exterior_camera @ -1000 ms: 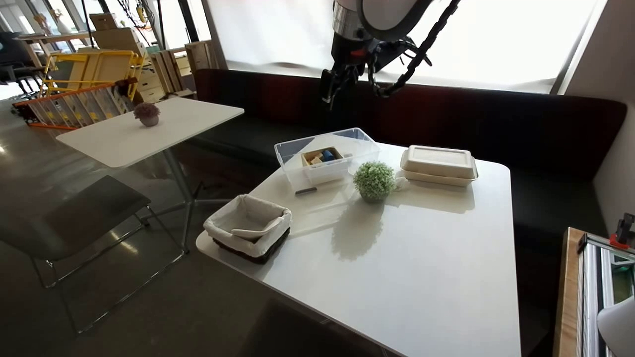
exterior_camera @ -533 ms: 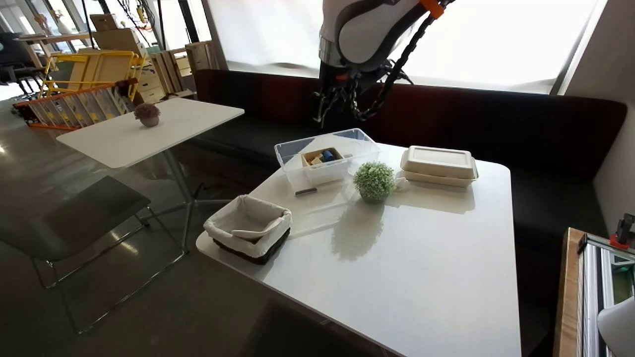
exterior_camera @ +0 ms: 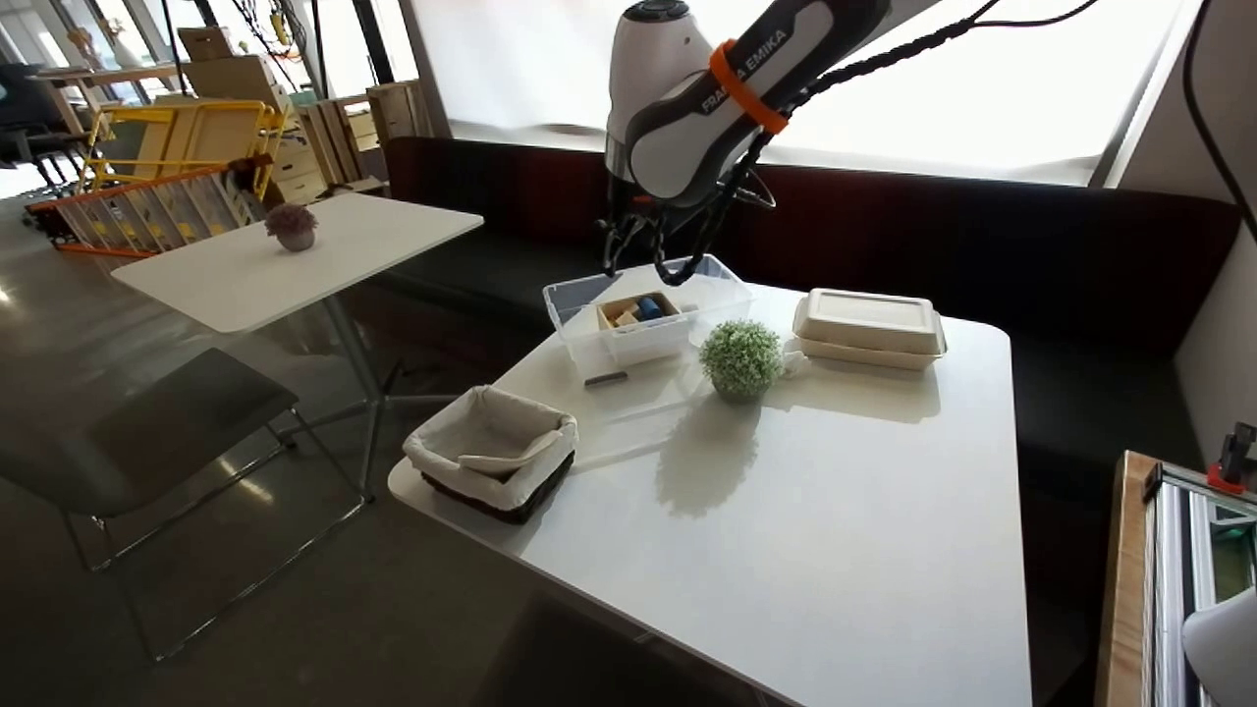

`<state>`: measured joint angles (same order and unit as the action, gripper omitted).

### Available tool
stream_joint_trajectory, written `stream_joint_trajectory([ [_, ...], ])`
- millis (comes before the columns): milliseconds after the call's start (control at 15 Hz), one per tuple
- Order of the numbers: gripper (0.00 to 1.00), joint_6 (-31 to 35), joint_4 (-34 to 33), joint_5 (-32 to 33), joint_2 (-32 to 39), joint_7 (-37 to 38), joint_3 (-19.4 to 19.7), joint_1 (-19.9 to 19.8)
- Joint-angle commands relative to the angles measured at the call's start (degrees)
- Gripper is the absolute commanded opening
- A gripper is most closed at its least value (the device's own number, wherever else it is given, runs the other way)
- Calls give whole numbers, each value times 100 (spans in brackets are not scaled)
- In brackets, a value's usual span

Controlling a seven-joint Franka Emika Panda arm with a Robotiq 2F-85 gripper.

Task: Remove the letter block from the small wooden box in the lunchbox and put it on the table

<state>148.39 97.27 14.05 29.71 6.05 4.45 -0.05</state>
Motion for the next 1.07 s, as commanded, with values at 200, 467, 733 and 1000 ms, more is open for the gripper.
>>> stream_joint_trajectory([
  [200,100,-217,-1264,16,1096,226,417,166],
  [467,100,-390,-1620,-53,1504,268,531,129],
  [733,100,-834,-1842,-315,1718,217,369,19],
  [1000,100,-657,-1653,-254,1610,150,427,43],
])
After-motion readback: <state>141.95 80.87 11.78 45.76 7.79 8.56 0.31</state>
